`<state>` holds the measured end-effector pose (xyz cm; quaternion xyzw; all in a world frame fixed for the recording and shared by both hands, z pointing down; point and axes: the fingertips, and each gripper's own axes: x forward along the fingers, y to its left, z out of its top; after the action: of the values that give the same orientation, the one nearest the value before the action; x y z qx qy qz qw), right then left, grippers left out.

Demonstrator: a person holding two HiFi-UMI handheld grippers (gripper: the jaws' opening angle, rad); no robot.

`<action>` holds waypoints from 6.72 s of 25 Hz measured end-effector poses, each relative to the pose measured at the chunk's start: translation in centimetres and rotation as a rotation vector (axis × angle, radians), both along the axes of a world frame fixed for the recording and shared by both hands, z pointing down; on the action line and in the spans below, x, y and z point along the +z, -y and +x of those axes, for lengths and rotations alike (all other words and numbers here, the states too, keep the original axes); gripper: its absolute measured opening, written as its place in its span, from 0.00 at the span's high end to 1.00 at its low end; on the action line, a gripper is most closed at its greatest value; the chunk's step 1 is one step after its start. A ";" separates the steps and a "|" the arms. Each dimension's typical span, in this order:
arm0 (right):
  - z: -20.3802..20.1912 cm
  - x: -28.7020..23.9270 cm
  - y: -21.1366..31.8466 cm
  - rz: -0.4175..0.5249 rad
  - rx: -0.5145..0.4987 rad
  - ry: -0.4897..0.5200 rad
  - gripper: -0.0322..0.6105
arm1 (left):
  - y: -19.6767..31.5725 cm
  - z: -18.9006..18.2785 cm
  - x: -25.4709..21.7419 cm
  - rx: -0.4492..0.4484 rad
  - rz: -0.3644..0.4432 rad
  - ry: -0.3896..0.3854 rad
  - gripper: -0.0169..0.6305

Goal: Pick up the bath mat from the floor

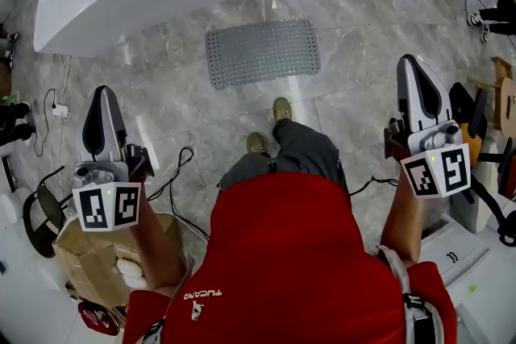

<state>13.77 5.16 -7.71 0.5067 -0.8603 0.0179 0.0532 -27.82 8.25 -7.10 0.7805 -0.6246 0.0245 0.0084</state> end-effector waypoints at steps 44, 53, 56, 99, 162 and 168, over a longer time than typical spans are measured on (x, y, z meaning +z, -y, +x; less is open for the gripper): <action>3.0 25.9 19.4 -0.250 0.052 -0.078 0.95 | 18.1 0.9 25.1 -0.091 -0.196 -0.021 0.97; 3.6 34.8 21.0 -0.313 0.098 -0.093 0.95 | 20.2 -0.6 35.1 -0.079 -0.291 -0.034 0.96; 3.8 38.5 21.5 -0.355 0.100 -0.116 0.95 | 20.9 -1.0 38.8 -0.076 -0.343 -0.049 0.96; 10.6 92.7 25.4 -0.958 0.099 -0.209 0.53 | 22.4 -3.9 92.4 -0.079 -0.991 -0.091 0.50; 0.1 70.0 27.6 -0.480 -0.123 0.101 0.90 | 23.7 0.1 72.2 0.094 -0.506 -0.200 0.90; -0.4 60.4 28.3 -0.374 -0.126 0.138 0.90 | 24.7 0.4 62.4 0.071 -0.398 -0.175 0.90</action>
<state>13.33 -23.16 52.67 0.4307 -0.8736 0.2085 0.0886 -27.39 -16.45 55.29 0.7842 -0.5764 0.0797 0.2154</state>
